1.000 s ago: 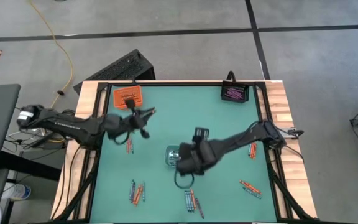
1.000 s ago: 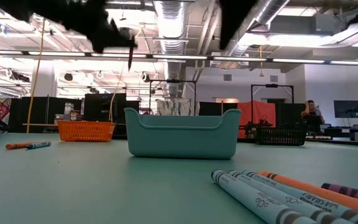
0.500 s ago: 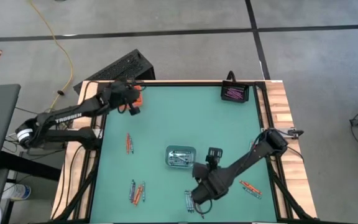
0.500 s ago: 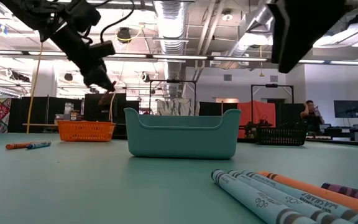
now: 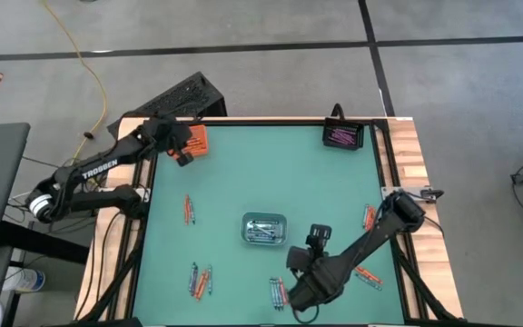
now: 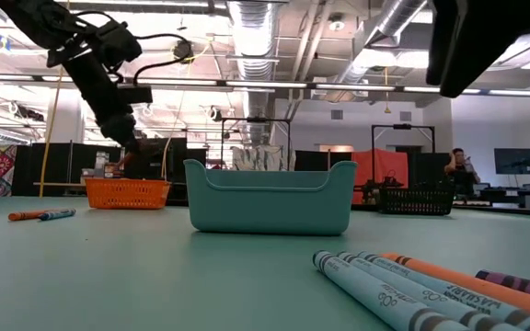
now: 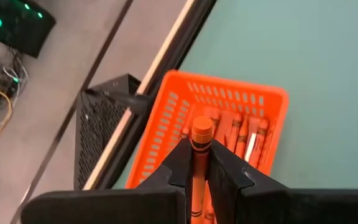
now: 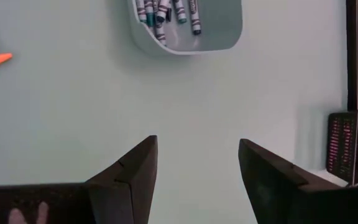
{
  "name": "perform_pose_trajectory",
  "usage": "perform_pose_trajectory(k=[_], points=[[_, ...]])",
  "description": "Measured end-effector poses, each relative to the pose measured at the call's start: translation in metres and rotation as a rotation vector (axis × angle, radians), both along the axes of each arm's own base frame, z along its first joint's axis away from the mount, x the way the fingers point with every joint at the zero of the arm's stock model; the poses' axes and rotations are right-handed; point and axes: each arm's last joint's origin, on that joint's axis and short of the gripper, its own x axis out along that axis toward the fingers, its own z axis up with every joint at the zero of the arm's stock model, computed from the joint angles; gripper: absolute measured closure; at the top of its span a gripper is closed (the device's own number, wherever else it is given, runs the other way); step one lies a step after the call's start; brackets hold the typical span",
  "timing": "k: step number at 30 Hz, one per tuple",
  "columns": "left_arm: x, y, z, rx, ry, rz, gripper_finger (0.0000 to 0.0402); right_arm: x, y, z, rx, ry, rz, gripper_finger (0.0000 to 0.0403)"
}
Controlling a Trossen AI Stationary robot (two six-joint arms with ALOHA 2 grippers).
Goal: Sort crayons
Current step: Put the orange crayon into the orange bin, then put the light blue crayon into the blue bin
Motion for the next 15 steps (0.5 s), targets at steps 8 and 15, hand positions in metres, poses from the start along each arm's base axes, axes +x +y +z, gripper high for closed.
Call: perform_pose_trajectory(k=[8, 15], points=[[0.001, 0.005, -0.010, -0.034, 0.068, 0.025, 0.0361, -0.006, 0.008, 0.000, 0.009, -0.030, -0.019, 0.0184], [0.007, 0.012, -0.024, -0.074, 0.109, 0.044, 0.0310, -0.012, 0.016, 0.000, 0.017, -0.038, -0.017, 0.0184]])
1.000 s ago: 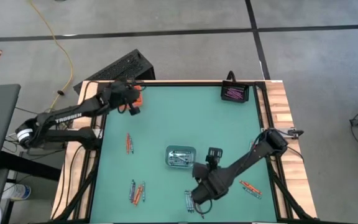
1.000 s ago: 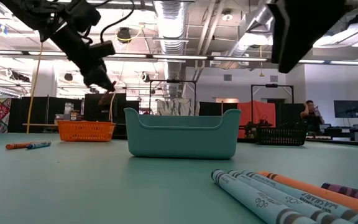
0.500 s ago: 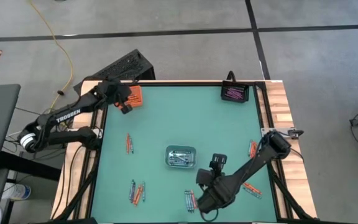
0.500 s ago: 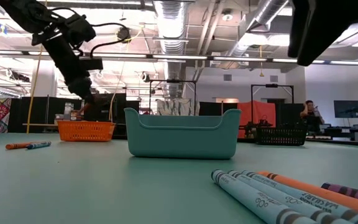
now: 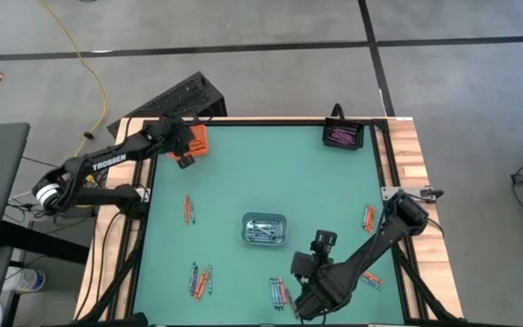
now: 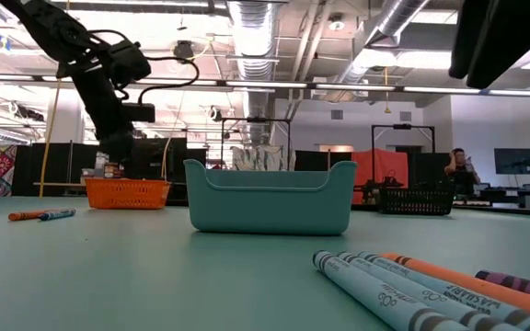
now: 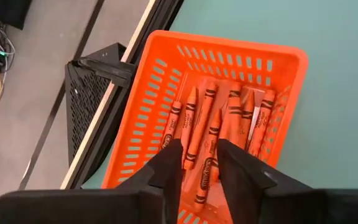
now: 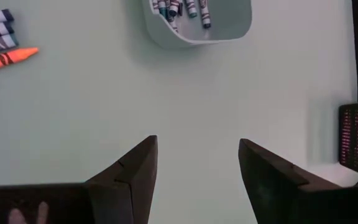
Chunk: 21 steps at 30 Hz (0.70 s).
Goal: Sort crayons
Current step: Put the light blue crayon into the blue bin
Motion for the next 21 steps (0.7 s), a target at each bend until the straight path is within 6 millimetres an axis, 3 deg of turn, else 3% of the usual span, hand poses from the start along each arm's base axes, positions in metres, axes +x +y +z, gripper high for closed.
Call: perform_pose_trajectory(k=[11, 21], points=[[0.000, -0.003, 0.007, 0.048, -0.017, 0.025, 0.0266, -0.001, 0.001, 0.000, -0.003, -0.005, 0.003, 0.0184], [0.010, -0.040, 0.028, 0.074, -0.113, -0.094, 0.0267, 0.003, 0.006, 0.000, -0.049, -0.011, 0.168, 0.0184]])
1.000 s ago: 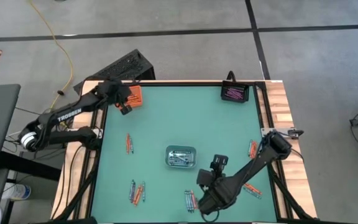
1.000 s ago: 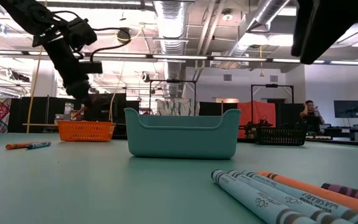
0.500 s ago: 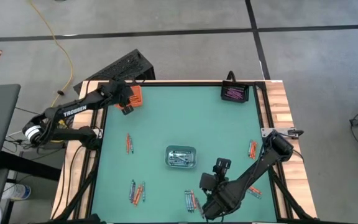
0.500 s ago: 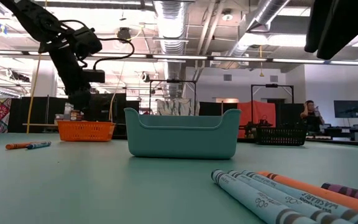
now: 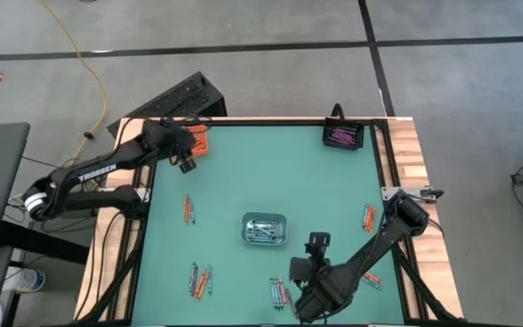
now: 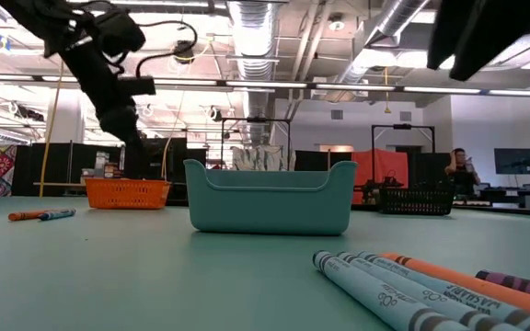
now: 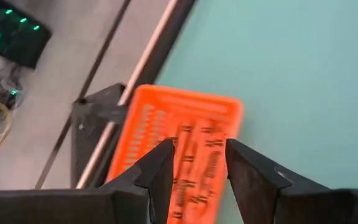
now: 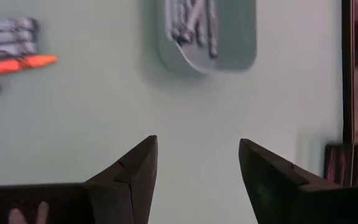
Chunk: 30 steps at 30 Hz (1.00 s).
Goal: Sort crayons
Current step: Put the light blue crayon into the blue bin
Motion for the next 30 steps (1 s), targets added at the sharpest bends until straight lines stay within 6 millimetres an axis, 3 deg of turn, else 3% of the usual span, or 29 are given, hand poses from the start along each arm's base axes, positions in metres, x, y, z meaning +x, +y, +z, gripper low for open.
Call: perform_pose_trajectory(k=[6, 14, 22, 30], points=[[0.008, -0.036, 0.006, -0.083, -0.083, -0.121, 0.0271, 0.011, 0.006, 0.000, -0.007, -0.037, 0.154, 0.0184], [0.027, -0.088, 0.008, -0.239, -0.180, -0.347, 0.0271, 0.017, 0.010, -0.001, 0.047, -0.035, 0.219, 0.0184], [0.035, -0.127, 0.011, -0.236, -0.222, -0.491, 0.0271, 0.010, 0.009, -0.002, 0.122, 0.018, 0.116, 0.0184], [0.042, -0.157, 0.021, -0.249, -0.352, -0.641, 0.0271, -0.013, 0.009, -0.002, 0.122, 0.129, -0.056, 0.0184]])
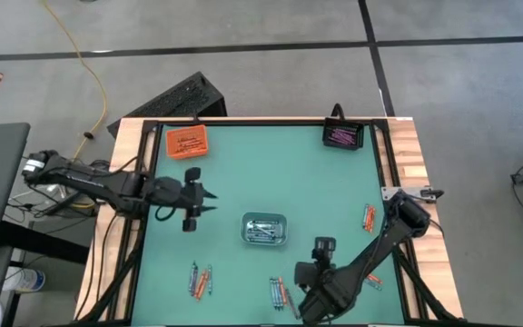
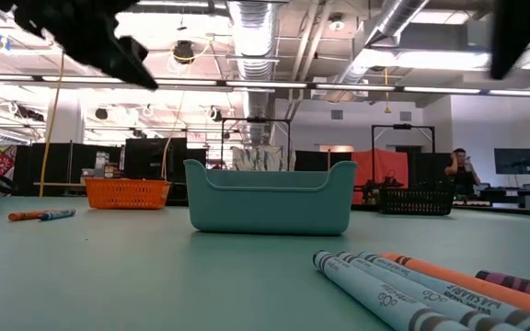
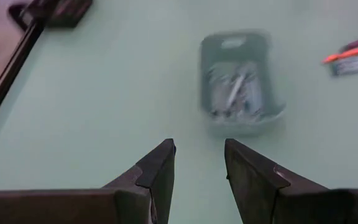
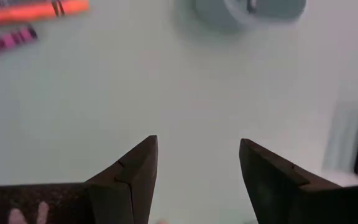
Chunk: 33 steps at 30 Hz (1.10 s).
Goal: Sort crayons
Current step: Put the light blue crayon into the blue bin
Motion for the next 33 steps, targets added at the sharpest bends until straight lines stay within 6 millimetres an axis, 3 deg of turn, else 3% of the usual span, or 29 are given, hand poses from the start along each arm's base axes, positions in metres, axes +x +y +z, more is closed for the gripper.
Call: perform_pose_trajectory(k=[11, 19, 26, 33], points=[[0.026, -0.044, -0.008, 0.037, -0.097, -0.200, 0.0272, -0.038, 0.032, -0.005, 0.096, 0.022, -0.173, 0.0184], [0.047, -0.072, -0.026, 0.074, -0.150, -0.303, 0.0272, -0.095, 0.063, -0.026, 0.142, 0.156, -0.388, 0.0184], [0.062, -0.090, -0.028, 0.096, -0.204, -0.371, 0.0272, -0.142, 0.089, -0.028, 0.144, 0.067, -0.527, 0.0188], [0.088, -0.119, -0.017, 0.115, -0.231, -0.485, 0.0272, -0.161, 0.092, -0.043, 0.110, -0.073, -0.552, 0.0212]])
